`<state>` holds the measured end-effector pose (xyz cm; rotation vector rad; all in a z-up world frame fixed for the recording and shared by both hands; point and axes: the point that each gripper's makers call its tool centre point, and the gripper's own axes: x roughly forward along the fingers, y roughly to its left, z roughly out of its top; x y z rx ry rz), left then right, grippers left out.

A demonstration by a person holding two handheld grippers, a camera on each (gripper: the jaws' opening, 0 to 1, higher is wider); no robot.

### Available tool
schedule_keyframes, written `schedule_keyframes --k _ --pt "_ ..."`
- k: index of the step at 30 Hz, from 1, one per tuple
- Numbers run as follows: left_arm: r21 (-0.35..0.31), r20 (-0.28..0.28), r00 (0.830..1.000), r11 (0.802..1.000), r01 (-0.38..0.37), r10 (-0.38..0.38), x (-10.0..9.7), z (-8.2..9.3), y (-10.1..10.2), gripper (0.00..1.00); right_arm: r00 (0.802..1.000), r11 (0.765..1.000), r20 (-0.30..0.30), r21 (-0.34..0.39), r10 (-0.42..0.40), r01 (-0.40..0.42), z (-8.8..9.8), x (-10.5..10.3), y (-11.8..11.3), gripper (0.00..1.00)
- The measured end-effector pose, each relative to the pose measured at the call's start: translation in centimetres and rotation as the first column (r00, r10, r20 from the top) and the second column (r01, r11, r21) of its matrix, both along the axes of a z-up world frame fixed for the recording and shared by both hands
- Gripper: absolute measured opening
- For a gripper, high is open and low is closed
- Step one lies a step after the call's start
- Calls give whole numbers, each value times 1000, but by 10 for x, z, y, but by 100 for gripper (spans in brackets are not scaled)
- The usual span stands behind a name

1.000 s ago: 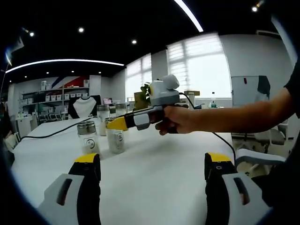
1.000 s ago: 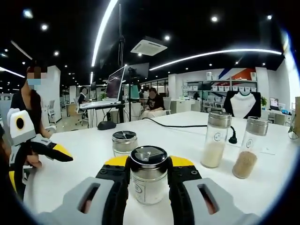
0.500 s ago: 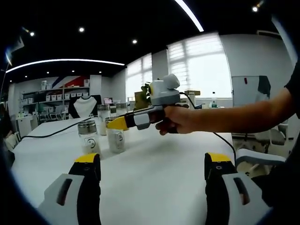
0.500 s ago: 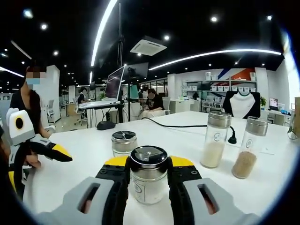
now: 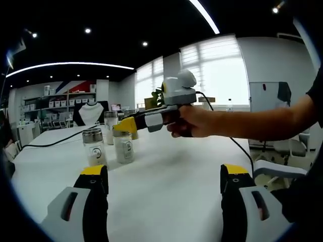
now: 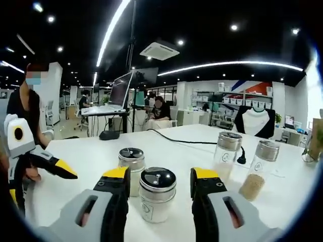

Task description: Rotate the seasoning bottle until the label or dispensing opening points toward the visible target arrow and the bottle remains upright within the marked orientation range

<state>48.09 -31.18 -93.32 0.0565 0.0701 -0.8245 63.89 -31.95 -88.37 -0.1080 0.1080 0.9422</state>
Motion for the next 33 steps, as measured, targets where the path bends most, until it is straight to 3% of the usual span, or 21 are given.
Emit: schedule_keyframes --k 4,8,10,15,18,21,25,33 --pt "-3 0 1000 1000 -6 6 1 2 0 100 998 998 25 -4 -61 61 6 10 -9 49" --pt "8 3 1000 1000 1 -1 -1 1 -1 100 987 988 39 16 -154 153 10 30 -23 42" --pt "5 3 1000 1000 3 -3 -1 1 -1 100 980 980 28 44 -195 193 12 43 -29 43" --pt "13 2 1000 1000 5 -5 -1 0 -1 100 971 972 62 37 -232 230 14 64 -32 42" --pt "10 1 1000 1000 3 -3 0 0 0 100 952 962 139 5 -272 274 18 78 -37 35" --pt "13 1 1000 1000 3 -3 0 0 0 100 951 958 117 28 -285 284 18 91 -33 36" --pt "12 0 1000 1000 6 -6 0 0 -2 100 933 942 134 3 -334 336 12 109 -35 36" --pt "17 6 1000 1000 17 -17 -2 -1 -7 100 927 938 169 -30 -336 346 8 135 -31 41"
